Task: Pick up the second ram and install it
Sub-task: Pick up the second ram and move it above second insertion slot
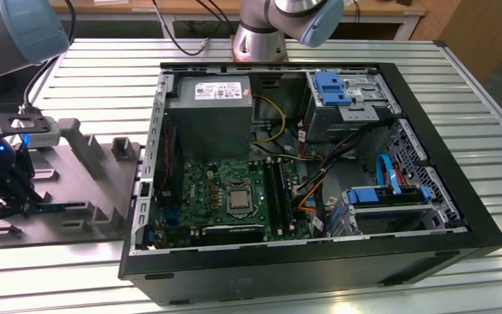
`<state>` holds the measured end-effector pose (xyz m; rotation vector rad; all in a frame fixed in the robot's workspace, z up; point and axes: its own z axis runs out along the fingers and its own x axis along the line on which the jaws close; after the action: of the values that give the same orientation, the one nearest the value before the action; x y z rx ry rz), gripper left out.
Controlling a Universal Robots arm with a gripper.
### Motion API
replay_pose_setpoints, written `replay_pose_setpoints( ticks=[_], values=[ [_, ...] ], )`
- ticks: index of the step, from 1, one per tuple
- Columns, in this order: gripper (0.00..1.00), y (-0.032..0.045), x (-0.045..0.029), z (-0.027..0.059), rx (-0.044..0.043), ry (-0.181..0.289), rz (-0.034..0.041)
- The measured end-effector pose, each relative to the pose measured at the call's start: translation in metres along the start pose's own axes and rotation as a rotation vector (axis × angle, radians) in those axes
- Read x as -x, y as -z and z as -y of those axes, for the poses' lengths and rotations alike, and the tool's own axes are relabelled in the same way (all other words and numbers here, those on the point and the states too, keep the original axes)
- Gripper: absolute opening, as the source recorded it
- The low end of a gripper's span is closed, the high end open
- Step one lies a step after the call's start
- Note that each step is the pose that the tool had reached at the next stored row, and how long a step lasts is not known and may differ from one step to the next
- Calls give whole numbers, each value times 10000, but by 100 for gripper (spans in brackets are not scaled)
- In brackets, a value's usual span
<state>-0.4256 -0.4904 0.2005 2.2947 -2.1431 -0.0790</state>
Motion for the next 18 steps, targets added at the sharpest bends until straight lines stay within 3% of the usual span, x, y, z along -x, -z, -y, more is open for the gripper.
replay_pose_setpoints(
  ticks=[9, 11, 12, 18],
  values=[
    [22, 2, -14, 0, 1, 1, -1],
    [20, 2, -14, 0, 2, 0, -1],
    [13, 2, -15, 0, 1, 1, -1],
    [13, 2, -16, 0, 2, 1, -1]
  ],
)
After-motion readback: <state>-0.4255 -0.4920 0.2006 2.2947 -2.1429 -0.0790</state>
